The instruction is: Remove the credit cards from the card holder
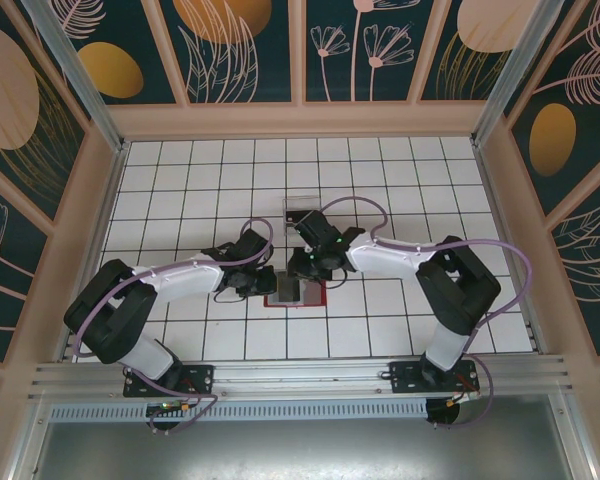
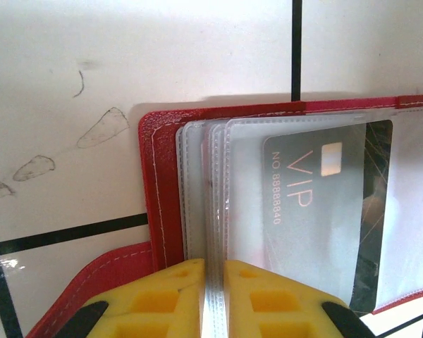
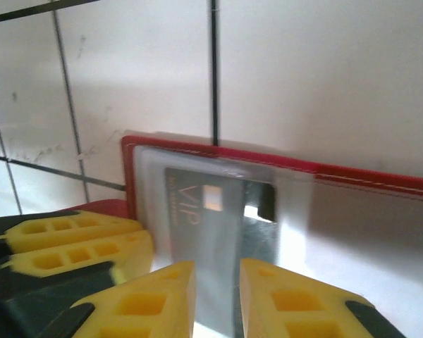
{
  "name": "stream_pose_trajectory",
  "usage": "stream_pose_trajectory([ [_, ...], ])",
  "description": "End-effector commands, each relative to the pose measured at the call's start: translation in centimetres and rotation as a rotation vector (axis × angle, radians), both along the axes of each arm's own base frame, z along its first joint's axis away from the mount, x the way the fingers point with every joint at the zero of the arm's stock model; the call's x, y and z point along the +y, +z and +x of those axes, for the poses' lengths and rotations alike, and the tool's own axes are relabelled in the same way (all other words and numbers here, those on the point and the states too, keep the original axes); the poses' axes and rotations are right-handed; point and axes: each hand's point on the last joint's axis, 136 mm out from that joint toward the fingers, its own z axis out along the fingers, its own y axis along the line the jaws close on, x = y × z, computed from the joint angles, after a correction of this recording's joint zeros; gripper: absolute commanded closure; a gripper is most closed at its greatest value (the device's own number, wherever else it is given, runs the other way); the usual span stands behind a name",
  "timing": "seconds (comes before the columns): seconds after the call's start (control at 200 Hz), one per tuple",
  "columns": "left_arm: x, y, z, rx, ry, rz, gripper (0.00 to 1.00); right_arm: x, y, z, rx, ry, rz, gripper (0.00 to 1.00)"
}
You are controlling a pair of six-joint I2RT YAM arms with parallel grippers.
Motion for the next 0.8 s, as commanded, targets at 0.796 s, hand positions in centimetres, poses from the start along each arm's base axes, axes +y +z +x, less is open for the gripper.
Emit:
stream_pose_trajectory([
  [0.796, 1.7, -2.0, -1.0, 0.047, -0.003, 0.103, 0.84, -0.8, -3.8, -1.5, 0.068, 0.031, 0.068, 0.81],
])
